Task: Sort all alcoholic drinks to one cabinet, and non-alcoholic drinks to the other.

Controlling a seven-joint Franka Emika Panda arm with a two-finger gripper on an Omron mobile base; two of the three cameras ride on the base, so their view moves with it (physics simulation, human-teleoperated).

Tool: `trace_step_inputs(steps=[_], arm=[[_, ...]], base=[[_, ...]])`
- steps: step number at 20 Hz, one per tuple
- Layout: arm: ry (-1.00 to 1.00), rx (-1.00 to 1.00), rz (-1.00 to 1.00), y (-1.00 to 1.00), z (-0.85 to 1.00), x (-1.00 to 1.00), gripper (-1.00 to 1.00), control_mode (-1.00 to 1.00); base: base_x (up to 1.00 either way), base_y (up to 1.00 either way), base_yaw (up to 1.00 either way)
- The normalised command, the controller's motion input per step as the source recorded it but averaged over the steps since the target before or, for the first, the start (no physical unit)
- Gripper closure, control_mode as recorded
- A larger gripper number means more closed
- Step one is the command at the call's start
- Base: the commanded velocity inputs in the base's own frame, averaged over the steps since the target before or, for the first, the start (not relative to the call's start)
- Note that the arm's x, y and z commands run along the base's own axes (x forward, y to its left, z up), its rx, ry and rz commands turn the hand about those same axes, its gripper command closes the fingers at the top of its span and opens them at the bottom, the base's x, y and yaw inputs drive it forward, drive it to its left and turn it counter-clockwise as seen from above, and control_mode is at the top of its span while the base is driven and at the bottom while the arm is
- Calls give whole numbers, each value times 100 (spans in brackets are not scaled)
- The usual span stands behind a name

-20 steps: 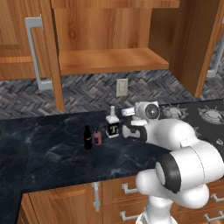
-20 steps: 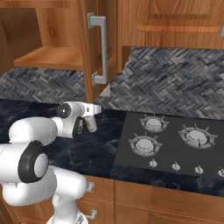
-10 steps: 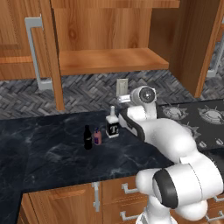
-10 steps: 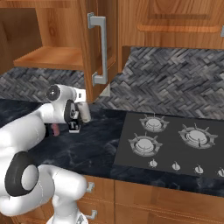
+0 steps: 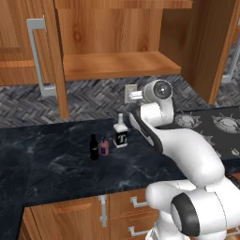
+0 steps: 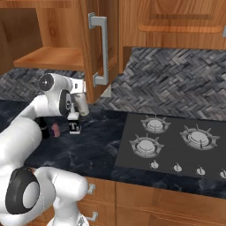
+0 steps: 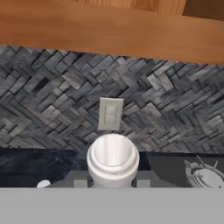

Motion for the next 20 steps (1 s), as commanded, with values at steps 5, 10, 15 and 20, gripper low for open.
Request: trace_step_inputs(steps=[5, 10, 15, 20], arm=[[-5, 0, 0, 23, 44, -13, 100, -100], [-9, 0, 0, 12, 49, -23, 100, -100], [-9, 0, 0, 1, 50, -29, 100, -100], [-6, 2, 0, 4, 54, -21, 100, -100]], base=[[0, 0, 0], [0, 0, 0], [0, 0, 0], [0, 0, 0]])
